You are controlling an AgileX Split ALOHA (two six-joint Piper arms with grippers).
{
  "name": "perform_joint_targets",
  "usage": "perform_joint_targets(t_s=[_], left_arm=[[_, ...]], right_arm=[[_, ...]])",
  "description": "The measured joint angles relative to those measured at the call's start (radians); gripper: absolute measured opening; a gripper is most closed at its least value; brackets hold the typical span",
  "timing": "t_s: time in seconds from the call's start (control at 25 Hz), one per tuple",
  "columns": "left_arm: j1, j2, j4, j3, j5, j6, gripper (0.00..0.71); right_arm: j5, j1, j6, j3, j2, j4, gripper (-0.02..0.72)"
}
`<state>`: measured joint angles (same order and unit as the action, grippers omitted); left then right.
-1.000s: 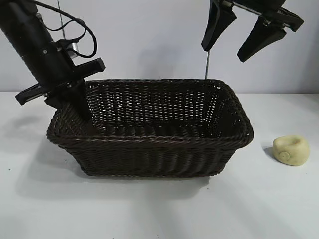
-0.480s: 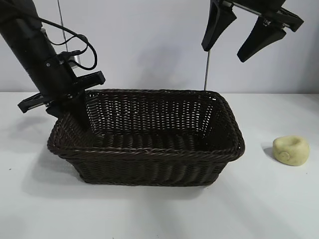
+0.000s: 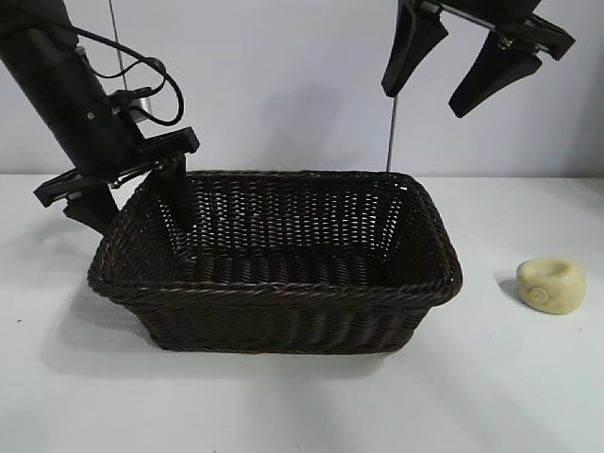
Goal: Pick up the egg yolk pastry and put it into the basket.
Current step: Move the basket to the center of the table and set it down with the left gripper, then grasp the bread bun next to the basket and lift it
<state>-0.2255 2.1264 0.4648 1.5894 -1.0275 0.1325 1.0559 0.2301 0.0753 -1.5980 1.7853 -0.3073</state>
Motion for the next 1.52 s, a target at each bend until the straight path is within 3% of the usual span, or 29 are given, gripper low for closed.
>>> perform_joint_targets(t_s=[0.88,1.2,1.36,1.52], left_arm=[[0.000,-0.390,-0.004,0.000,-0.158,0.000,0.540],[0.000,-0.392,0.177,-0.091,0.004,0.000,0.540],[0.000,-0.388,0.184,-0.192,0.053,0.000,0.540],[0.000,-0.388,0.186,-0.213,0.067,0.005,0.540]], right_arm=[[0.000,0.000,0.000,0.000,0.000,0.000,0.528],[-0.002,0.000,0.000,0.000,0.000,0.000,0.528],[-0.002,0.000,0.000,0.000,0.000,0.000,0.528],[-0.002,0.000,0.000,0.000,0.000,0.000,0.528]])
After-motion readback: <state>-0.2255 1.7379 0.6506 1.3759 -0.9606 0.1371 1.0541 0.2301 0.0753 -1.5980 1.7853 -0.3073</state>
